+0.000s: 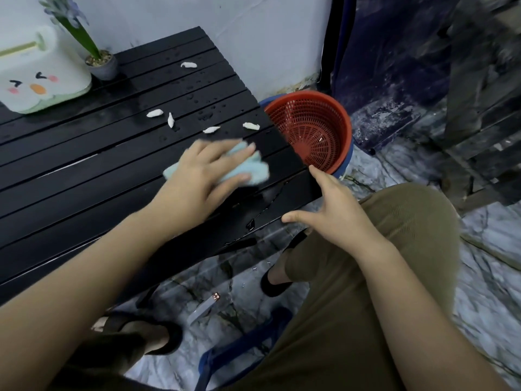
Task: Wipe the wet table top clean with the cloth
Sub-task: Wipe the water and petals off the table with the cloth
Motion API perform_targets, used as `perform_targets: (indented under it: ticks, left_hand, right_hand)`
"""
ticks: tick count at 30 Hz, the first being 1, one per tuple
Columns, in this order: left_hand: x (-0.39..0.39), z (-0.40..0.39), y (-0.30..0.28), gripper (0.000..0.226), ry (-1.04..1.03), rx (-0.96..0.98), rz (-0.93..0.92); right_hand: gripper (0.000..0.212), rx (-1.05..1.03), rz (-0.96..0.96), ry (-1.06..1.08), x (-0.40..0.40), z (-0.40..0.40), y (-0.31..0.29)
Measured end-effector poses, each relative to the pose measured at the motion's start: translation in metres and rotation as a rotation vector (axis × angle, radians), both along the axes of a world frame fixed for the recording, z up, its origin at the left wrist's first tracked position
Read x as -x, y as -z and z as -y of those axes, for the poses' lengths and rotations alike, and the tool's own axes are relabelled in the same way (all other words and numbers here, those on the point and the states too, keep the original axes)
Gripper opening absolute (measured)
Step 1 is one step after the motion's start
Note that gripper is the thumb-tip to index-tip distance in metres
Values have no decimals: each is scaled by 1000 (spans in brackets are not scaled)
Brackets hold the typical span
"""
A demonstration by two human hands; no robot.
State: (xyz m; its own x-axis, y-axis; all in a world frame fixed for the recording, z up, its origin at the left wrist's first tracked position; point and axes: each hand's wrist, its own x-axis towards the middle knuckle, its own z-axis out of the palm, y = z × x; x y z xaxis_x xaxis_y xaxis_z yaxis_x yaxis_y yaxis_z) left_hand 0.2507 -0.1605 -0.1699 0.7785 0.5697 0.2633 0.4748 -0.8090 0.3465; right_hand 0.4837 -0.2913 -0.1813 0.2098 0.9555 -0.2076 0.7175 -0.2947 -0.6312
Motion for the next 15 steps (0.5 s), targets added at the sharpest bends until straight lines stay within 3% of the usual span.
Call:
perform_targets:
  ticks: [4, 7, 15]
  left_hand:
    - [78, 53, 9, 53, 50, 15, -139]
    - [96, 69, 27, 55, 62, 6, -169]
    - [5, 59, 41, 52, 47, -22, -126]
  right_hand:
    - [119, 0, 5, 5, 0, 1, 0]
    - [120, 9, 12, 10, 1, 1, 1]
    - [116, -24, 61, 18, 1, 0, 0]
